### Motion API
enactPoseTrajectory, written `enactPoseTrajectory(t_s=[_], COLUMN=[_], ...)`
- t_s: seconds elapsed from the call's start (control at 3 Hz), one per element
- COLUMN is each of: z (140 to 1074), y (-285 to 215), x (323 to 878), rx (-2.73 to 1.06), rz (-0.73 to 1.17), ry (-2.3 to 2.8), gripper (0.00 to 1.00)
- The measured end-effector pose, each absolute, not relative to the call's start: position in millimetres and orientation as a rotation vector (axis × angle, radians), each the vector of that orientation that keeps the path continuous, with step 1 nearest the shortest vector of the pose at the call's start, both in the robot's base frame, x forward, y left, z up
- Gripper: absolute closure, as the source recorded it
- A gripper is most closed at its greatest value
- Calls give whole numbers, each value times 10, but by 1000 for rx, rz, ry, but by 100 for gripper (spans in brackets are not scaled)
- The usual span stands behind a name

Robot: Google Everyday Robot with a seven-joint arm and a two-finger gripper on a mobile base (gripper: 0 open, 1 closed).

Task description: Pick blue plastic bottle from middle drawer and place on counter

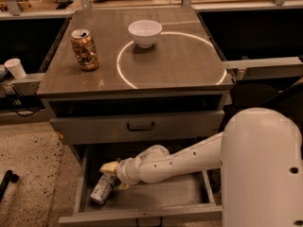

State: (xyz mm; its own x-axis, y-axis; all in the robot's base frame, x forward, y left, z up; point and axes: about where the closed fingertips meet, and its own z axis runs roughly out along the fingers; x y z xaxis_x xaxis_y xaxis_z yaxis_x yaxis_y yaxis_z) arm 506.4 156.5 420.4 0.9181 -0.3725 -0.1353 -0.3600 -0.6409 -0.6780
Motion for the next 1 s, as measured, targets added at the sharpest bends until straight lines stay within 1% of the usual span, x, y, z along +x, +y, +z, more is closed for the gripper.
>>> enactPoseTrajectory(t_s=[1.0], z=[3815], y=[2062], x=[4822], rx=[-2308], rz=[107], ry=[466], gripper=[32])
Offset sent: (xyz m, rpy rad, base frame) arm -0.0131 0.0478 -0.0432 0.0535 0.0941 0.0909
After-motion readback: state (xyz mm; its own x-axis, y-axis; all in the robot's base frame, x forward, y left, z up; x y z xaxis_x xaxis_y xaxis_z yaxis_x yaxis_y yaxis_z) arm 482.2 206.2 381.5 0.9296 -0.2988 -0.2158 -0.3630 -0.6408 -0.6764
